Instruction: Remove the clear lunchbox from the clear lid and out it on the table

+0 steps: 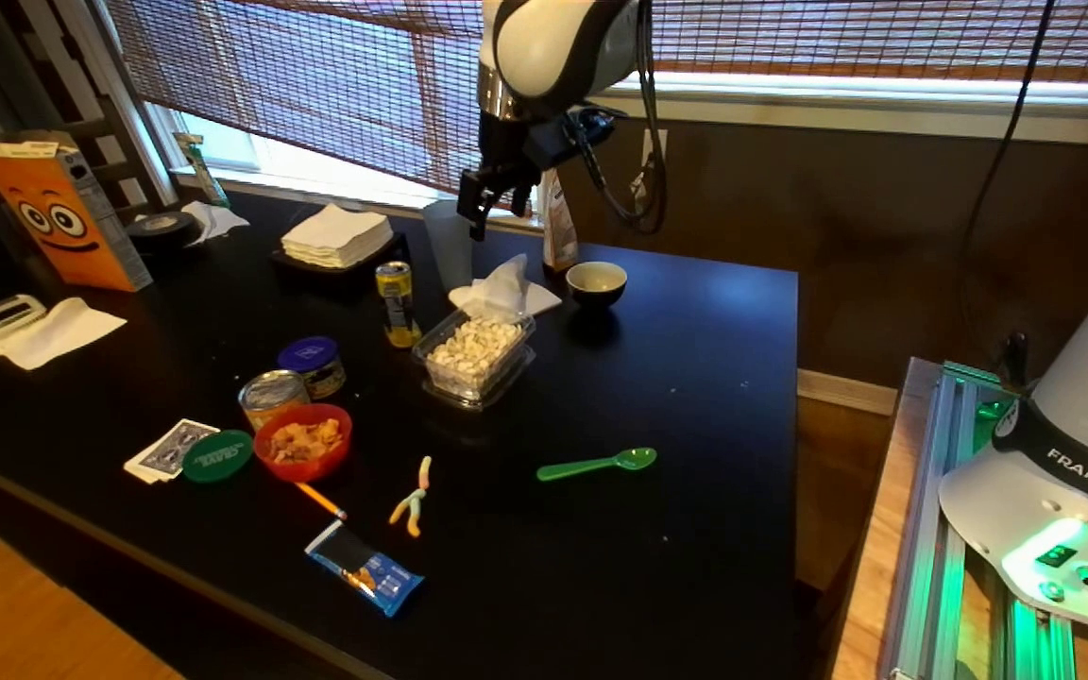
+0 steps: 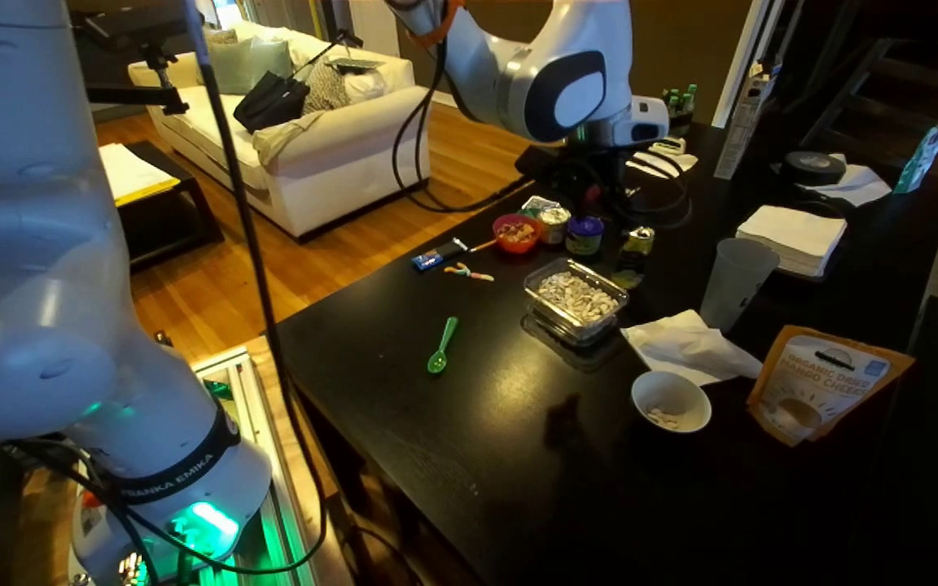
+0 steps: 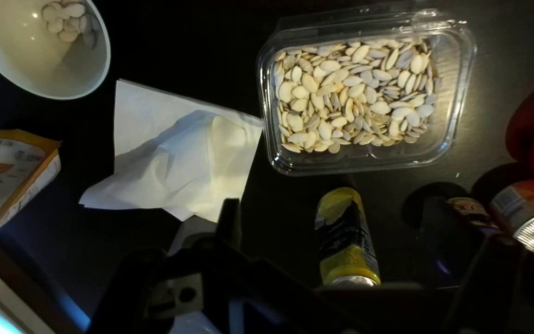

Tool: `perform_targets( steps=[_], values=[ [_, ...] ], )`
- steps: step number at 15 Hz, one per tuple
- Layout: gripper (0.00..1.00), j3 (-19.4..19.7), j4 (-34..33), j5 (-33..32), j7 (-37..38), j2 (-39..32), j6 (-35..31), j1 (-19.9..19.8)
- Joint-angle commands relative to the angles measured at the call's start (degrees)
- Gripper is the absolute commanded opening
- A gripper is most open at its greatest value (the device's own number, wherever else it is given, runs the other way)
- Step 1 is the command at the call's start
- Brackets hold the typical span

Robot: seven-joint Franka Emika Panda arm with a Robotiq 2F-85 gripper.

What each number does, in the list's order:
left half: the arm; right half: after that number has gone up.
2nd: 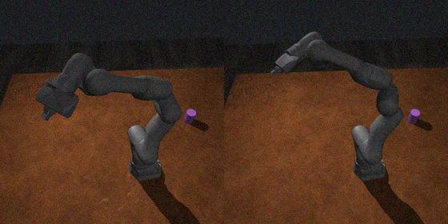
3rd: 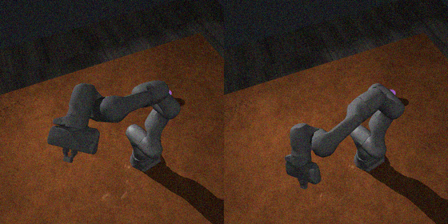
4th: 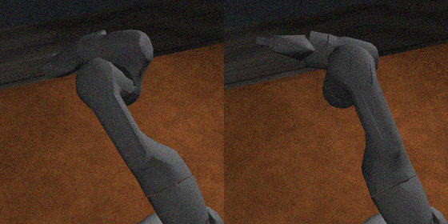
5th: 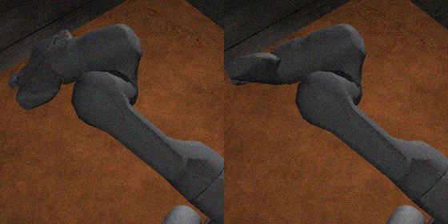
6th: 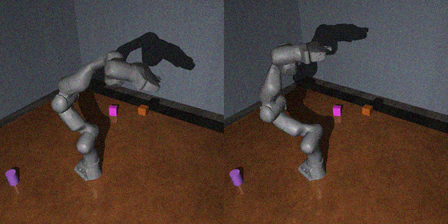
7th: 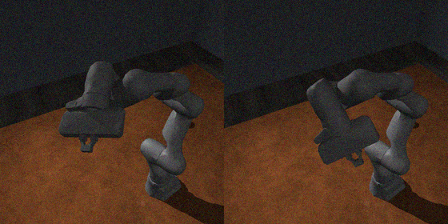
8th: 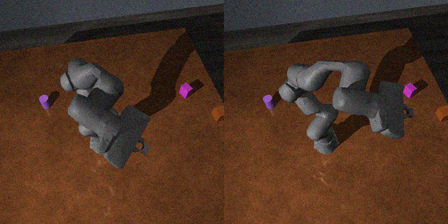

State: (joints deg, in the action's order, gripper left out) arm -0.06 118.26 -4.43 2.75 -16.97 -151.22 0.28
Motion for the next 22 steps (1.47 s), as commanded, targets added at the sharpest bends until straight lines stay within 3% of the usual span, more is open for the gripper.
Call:
perform_targets(
  steps=[1, 2, 3, 9, 18, 21, 22],
  values=[
    [1.0, 0.8, -5.0, -0.1, -3.9, -5.6, 1.4, -0.9],
    [1.0, 0.5, -5.6, 0.8, -5.7, -6.5, 2.2, -1.7],
    [1.0, 1.0, -2.6, 0.2, -2.8, -4.1, 0.3, -0.4],
    [1.0, 1.0, -4.5, 0.3, -4.5, -6.3, 0.8, -1.3],
    [1.0, 1.6, -8.8, 1.6, -3.9, -15.8, 1.7, -2.1],
    [0.92, 0.3, -10.2, 2.8, -4.9, -18.1, 1.1, -2.6],
    [0.83, 0.1, -11.0, 3.0, -4.9, -18.9, 1.2, -2.7]
  ],
)
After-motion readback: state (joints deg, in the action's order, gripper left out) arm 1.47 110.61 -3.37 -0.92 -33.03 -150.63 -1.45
